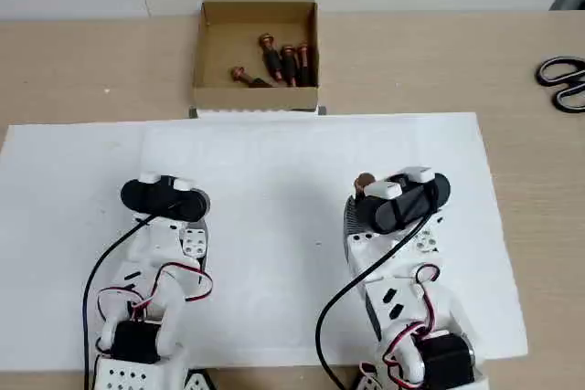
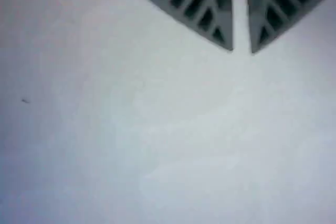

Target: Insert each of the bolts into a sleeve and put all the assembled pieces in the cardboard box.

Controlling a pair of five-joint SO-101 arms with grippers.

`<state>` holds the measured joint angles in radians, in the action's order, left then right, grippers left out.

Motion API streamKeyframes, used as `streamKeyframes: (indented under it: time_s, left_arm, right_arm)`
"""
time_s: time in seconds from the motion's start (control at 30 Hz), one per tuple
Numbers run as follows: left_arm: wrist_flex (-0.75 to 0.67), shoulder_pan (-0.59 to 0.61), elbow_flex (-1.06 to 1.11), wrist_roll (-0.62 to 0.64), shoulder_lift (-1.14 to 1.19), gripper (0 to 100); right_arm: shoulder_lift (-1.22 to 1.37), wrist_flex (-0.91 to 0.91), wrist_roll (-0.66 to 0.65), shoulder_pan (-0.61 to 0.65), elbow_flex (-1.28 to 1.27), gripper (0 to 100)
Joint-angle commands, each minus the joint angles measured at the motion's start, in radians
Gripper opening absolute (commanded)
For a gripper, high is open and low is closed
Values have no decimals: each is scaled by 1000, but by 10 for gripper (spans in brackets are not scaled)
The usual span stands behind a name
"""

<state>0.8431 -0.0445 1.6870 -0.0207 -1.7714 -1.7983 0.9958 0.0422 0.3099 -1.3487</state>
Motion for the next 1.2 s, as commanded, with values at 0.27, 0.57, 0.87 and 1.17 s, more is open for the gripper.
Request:
streamKeyframes:
  time_s: [0.27,0.57,0.87,1.17]
  left_arm:
    - [8,-6,-7,-3,-9,7]
    - [8,-6,-7,-3,-9,7]
    - [8,-6,-7,-3,-9,7]
    - [8,-6,-7,-3,-9,7]
  right_arm:
    - [262,-182,12,-10,253,2]
    - [885,-390,15,-77,655,2]
    - [1282,-541,15,-110,829,2]
    - [1570,-642,15,-93,1005,2]
